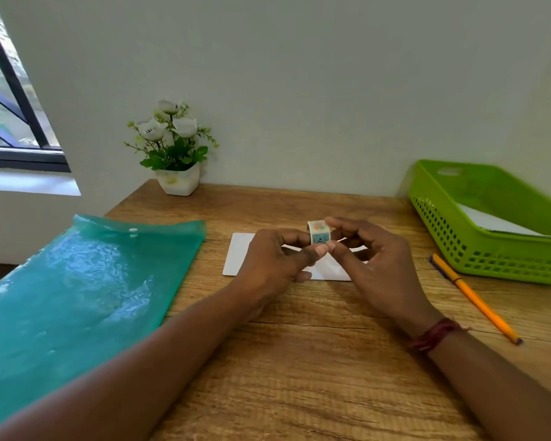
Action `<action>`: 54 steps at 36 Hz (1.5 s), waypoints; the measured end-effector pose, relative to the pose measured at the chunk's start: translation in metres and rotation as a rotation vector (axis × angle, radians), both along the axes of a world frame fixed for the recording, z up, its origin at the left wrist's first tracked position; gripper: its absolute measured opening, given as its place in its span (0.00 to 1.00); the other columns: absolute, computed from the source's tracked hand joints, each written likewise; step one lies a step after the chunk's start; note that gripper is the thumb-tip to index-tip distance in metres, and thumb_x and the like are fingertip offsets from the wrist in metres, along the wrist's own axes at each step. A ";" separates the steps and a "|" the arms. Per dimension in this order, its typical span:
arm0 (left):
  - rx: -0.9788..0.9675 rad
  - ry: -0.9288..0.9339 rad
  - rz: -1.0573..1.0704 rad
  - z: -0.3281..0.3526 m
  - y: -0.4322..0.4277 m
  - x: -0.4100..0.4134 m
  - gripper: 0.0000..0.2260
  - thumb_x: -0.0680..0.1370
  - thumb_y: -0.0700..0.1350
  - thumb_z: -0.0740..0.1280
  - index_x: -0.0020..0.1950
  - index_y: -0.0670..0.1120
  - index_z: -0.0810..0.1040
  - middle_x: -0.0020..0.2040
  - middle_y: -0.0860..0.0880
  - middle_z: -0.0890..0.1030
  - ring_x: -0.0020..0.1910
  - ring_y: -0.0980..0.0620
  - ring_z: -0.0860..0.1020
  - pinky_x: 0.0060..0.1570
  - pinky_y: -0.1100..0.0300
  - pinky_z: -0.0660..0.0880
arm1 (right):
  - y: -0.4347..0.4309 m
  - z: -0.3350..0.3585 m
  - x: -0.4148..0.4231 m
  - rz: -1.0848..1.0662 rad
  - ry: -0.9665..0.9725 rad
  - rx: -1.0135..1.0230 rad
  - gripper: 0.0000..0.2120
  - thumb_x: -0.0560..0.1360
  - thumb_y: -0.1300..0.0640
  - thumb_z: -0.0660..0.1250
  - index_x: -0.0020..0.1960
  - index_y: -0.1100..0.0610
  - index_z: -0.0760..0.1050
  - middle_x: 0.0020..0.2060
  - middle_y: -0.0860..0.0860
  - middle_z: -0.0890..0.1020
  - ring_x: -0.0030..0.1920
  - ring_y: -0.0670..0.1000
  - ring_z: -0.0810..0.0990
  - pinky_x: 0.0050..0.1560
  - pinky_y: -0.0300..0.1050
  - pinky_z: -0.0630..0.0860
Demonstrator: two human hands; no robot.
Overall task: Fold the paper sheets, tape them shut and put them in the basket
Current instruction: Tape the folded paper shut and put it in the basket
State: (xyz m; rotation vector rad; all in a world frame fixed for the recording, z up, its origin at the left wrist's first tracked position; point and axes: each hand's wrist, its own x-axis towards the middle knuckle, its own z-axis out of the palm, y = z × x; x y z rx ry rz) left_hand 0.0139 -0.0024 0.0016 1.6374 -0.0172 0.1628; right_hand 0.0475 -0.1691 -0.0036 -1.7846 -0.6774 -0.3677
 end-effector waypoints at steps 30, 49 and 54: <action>0.259 -0.153 0.137 -0.010 0.002 0.007 0.06 0.72 0.51 0.76 0.48 0.57 0.86 0.50 0.54 0.83 0.46 0.52 0.82 0.43 0.45 0.82 | 0.006 -0.001 0.000 -0.022 0.094 0.054 0.09 0.72 0.62 0.74 0.44 0.49 0.81 0.43 0.40 0.84 0.44 0.46 0.83 0.43 0.57 0.82; 0.235 -0.148 0.119 -0.006 -0.001 0.003 0.08 0.74 0.49 0.74 0.52 0.49 0.86 0.50 0.54 0.83 0.41 0.55 0.82 0.39 0.49 0.83 | 0.007 0.002 -0.001 -0.035 0.104 0.132 0.10 0.73 0.62 0.74 0.45 0.47 0.81 0.44 0.45 0.84 0.43 0.50 0.82 0.40 0.62 0.82; 0.270 -0.178 0.152 -0.008 0.000 0.004 0.07 0.73 0.49 0.75 0.50 0.50 0.86 0.49 0.54 0.83 0.42 0.54 0.82 0.41 0.47 0.83 | 0.009 0.001 -0.002 -0.022 0.125 0.152 0.09 0.74 0.64 0.72 0.44 0.51 0.80 0.42 0.45 0.83 0.42 0.47 0.81 0.40 0.53 0.83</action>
